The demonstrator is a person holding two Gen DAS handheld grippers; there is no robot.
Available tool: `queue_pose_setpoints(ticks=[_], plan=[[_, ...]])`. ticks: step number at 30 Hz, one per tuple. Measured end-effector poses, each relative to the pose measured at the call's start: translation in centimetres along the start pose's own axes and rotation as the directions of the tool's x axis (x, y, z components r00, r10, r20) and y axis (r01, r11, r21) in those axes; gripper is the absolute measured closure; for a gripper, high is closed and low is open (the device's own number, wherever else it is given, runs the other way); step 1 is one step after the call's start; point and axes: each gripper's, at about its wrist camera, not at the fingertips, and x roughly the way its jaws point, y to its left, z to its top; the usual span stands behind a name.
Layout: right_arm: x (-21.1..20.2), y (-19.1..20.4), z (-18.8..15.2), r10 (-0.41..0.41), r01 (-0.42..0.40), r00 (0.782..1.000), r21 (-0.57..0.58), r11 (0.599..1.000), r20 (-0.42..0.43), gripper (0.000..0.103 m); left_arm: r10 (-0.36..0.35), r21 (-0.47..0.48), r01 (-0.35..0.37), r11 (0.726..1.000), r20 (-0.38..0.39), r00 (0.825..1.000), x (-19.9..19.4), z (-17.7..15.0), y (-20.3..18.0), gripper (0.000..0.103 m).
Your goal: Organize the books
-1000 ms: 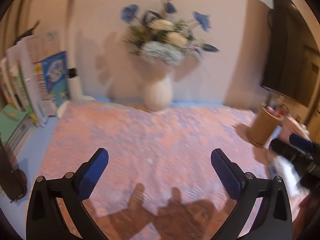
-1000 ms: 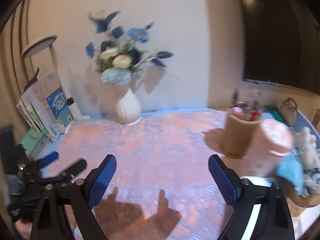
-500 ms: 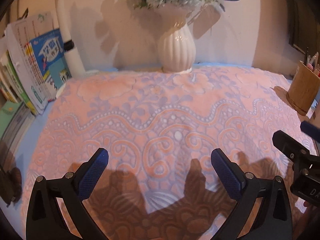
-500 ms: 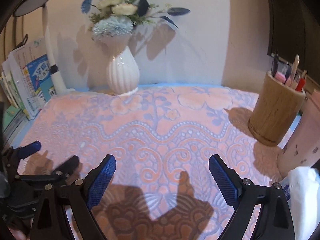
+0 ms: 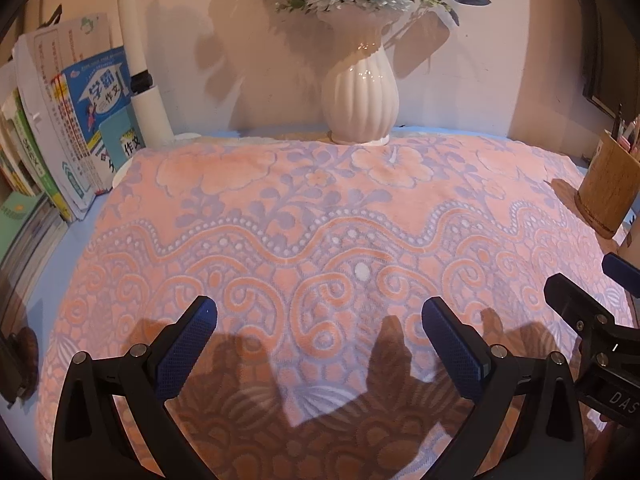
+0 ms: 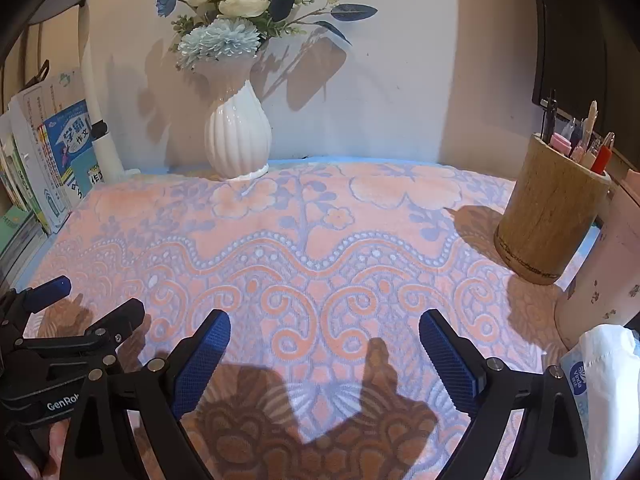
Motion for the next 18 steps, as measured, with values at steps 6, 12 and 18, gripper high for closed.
queue_pose_setpoints(ticks=[6, 12, 18], plan=[[0.06, -0.09, 0.01, 0.002, -0.002, 1.000, 0.005, 1.000, -0.001, 0.005, -0.012, -0.014, 0.012, 1.000, -0.010, 1.000, 0.19, -0.01, 0.22, 0.001], [0.09, -0.03, -0.03, 0.001, -0.001, 1.000, 0.002, 1.000, -0.002, 0.005, -0.014, -0.010, 0.014, 1.000, -0.012, 1.000, 0.20, 0.00, 0.13, 0.001], [0.17, 0.00, -0.03, 0.002, -0.002, 1.000, 0.002, 1.000, -0.007, 0.005, -0.017, -0.012, 0.017, 1.000, -0.015, 1.000, 0.20, 0.02, 0.16, 0.001]])
